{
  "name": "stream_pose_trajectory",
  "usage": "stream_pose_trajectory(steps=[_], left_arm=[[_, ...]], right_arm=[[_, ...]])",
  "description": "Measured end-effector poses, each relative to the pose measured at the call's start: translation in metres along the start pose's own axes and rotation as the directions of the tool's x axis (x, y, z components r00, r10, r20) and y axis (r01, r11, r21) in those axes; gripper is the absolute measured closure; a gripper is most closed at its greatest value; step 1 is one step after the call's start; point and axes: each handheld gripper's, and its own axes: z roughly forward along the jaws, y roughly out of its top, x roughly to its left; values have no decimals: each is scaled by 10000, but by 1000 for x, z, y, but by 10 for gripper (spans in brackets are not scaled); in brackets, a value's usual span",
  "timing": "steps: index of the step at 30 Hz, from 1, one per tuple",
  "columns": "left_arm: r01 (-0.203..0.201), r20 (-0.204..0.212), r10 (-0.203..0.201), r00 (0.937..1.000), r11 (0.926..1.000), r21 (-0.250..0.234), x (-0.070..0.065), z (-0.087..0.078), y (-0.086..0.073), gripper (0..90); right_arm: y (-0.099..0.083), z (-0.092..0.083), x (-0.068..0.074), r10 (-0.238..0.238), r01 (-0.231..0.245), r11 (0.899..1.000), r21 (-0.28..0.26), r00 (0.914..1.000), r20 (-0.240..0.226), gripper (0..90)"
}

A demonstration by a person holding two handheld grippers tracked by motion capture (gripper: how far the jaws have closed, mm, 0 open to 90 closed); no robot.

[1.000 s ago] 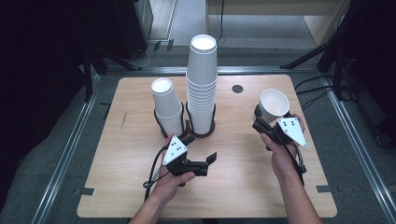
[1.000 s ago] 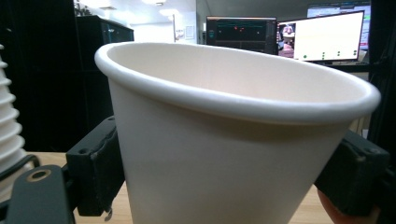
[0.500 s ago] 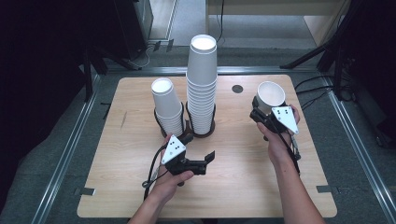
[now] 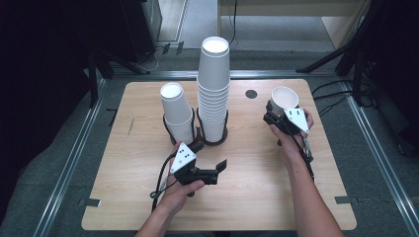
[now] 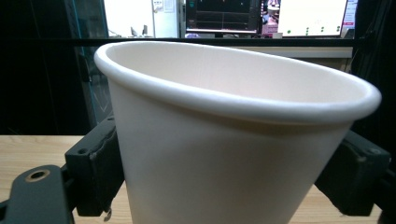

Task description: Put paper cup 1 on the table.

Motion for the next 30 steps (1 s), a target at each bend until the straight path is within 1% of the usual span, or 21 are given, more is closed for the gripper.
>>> stream_pose_trajectory(steps=[5, 6, 9, 12, 16, 21, 25, 30], left_arm=[[64, -40, -64, 10000, 10000, -73, 1, -1, 1, 8], [56, -56, -56, 10000, 10000, -61, 2, -1, 1, 8], [73, -98, -74, 9999, 9999, -76, 3, -2, 1, 8], [68, -102, -69, 9999, 9999, -106, 3, -2, 1, 8], [45, -113, -46, 9999, 10000, -86, 3, -2, 1, 8], [-93, -174, 92, 9998, 9999, -80, 1, -2, 1, 8], [-58, -179, 56, 9998, 9999, -133, 1, -2, 1, 8], [-36, -310, 36, 9995, 10000, -2, 2, -1, 1, 8]], right_arm=[[-6, 8, -2, 9, -10, 10000, 51, 9998, 194, 135], [-8, 9, -3, 87, -89, 9999, 64, 9997, 237, 135], [-12, 12, -5, 123, -127, 9998, 132, 9994, 339, 135], [-15, 15, -6, 49, -58, 9998, 199, 9991, 427, 135], [-19, 17, -6, 73, -89, 9993, 357, 9989, 456, 134], [-27, 21, -7, -153, 117, 9974, 717, 9986, 506, 133], [-29, 22, -8, -162, 123, 9960, 880, 9989, 448, 132], [-30, 23, -9, -71, 22, 9950, 998, 9988, 487, 131]])
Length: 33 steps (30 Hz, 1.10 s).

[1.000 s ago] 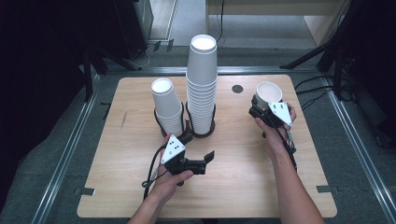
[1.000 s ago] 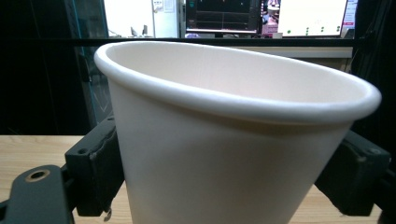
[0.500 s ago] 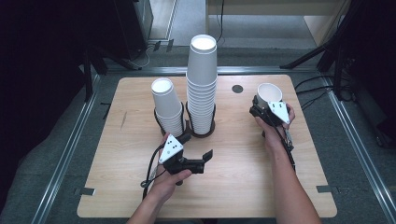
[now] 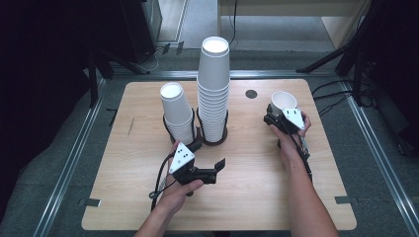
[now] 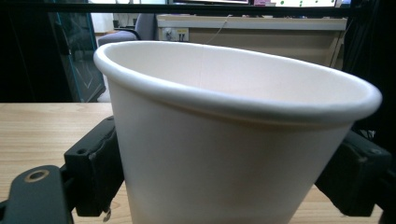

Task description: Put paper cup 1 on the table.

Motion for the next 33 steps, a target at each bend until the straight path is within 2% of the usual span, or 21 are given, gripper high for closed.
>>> stream_pose_trajectory(steps=[10, 18, 26, 33], left_arm=[[75, -61, -75, 10000, 10000, 62, 0, 1, 0, 8], [37, -82, -37, 10000, 9999, 109, 0, 1, 0, 8], [78, -142, -76, 9999, 9999, 131, 1, 1, 0, 8], [115, -148, -113, 9998, 9999, 120, 1, 1, 0, 8]], right_arm=[[1, 2, 0, 3, 7, 9985, 539, 9998, -176, 127], [4, 2, 0, 4, 15, 9971, 763, 9997, -244, 119], [5, 1, 1, 480, -410, 9916, 1229, 9974, -545, 9], [8, -3, 3, 350, -231, 9905, 1353, 9956, -866, 0]])
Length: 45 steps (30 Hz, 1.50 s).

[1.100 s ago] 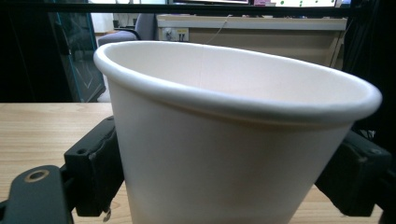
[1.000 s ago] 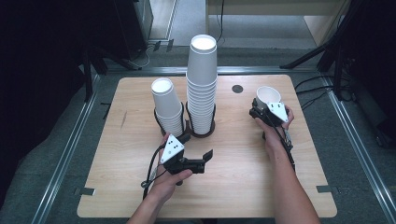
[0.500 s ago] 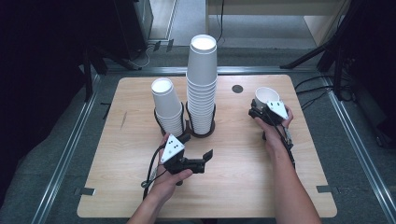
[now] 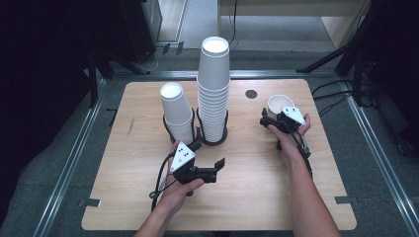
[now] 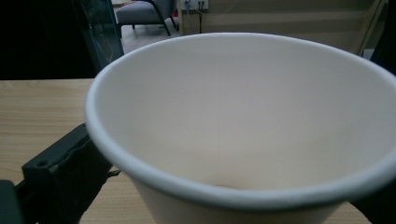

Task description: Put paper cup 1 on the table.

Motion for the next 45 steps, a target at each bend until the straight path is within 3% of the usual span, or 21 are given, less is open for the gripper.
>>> stream_pose_trajectory(steps=[5, 11, 16, 19, 26, 32, 37, 39, 45], left_arm=[[-89, -121, 89, 9999, 9999, -58, 1, -1, 0, 8], [-45, -176, 44, 9998, 10000, -59, 2, -1, 0, 8], [-27, -200, 26, 9998, 10000, -49, 3, 0, 0, 8], [32, -255, -33, 9997, 10000, -19, 4, 1, -1, 8], [69, -380, -69, 9993, 10000, 15, 6, 2, -1, 8], [311, -971, -328, 9947, 9993, -198, 10, 2, 1, 8], [230, -1662, -239, 9858, 9997, -76, 14, 3, 2, 8], [399, -1711, -406, 9844, 9992, -73, 16, 4, 2, 0], [157, -1881, -169, 9820, 9998, -77, 18, 6, 7, 0]], right_arm=[[2, -6, -2, 310, -309, 9995, 66, 9993, -199, 0], [-1, -16, -6, 89, -84, 9998, 201, 9997, -227, 0], [-6, -27, -9, 306, -301, 9994, 176, 9992, -275, 0], [-10, -33, -9, 60, -52, 9997, 252, 9995, -301, 0], [-10, -51, -9, 56, -52, 10000, 75, 9988, -491, 0], [-9, -67, -8, -174, 160, 9996, -242, 9981, -590, 0], [-4, -80, -4, -132, 96, 9992, -375, 9952, -967, 0], [-1, -84, -1, -85, 33, 9989, -468, 9938, -1109, 0], [11, -98, 7, -92, -52, 9962, -873, 9864, -1640, 0]])
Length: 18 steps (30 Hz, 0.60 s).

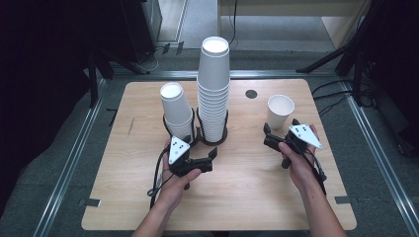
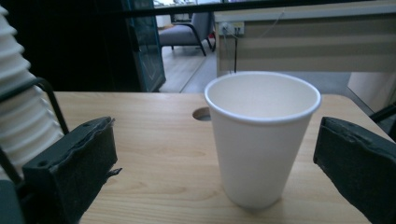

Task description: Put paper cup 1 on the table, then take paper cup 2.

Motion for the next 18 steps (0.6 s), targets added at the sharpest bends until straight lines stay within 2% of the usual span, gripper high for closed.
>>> stream_pose_trajectory(steps=[4, 10, 13, 18], left_arm=[[-10, -116, 8, 9999, 9999, -142, 1, 1, 7, 0], [-472, -282, 466, 9985, 9987, -212, -1, 8, 22, 0], [-485, -355, 474, 9982, 9983, -311, -2, 11, 30, 0], [-573, -518, 555, 9971, 9978, -345, -3, 16, 40, 0]], right_arm=[[12, -7, 6, 117, -123, 9995, -296, 9997, -204, 0], [36, -17, 19, 92, -123, 9987, -503, 9981, -605, 0], [49, -19, 27, -60, 6, 9978, -657, 9966, -819, 0], [67, -22, 39, -27, -85, 9956, -932, 9928, -1194, 0]])
